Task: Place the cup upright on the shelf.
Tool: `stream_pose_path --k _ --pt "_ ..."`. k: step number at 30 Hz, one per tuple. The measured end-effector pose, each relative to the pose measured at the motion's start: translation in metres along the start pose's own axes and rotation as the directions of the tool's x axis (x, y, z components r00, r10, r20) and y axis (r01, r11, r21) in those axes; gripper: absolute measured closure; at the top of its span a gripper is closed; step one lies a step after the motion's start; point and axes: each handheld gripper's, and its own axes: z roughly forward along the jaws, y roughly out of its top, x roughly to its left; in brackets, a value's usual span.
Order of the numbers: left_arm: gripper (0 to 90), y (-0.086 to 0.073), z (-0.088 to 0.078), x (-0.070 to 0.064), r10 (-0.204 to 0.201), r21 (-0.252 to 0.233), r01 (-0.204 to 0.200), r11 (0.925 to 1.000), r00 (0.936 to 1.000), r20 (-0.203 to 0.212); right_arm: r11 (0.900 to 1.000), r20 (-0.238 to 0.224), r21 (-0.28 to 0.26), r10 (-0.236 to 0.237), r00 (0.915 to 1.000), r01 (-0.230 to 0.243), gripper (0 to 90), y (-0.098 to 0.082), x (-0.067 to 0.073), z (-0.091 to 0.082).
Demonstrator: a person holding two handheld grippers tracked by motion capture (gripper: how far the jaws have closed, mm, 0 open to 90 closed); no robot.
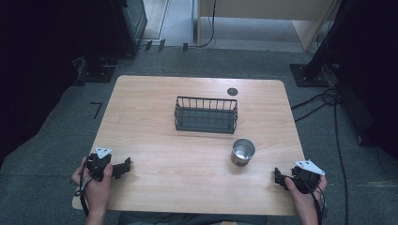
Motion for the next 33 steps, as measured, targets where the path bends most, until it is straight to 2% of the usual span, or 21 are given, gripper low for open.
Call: stream_pose_path --k 11,23,33 --pt "0.0 0.0 0.0 0.0 0.0 0.0 0.0 1.0 1.0 0.0 1.0 -0.006 0.006 0.004 1.0 -0.004 0.4 0.0 0.003 0.0" --pt "0.0 0.0 0.0 0.0 0.0 0.0 0.0 1.0 1.0 0.0 0.999 -0.05 -0.036 0.003 0.9987 -0.005 0.4 0.009 0.014 -0.007" --pt "0.0 0.0 0.0 0.0 -0.001 0.0 0.001 1.0 1.0 0.0 0.999 -0.081 -0.046 -0.002 0.9967 -0.001 0.4 0.013 0.022 -0.009"
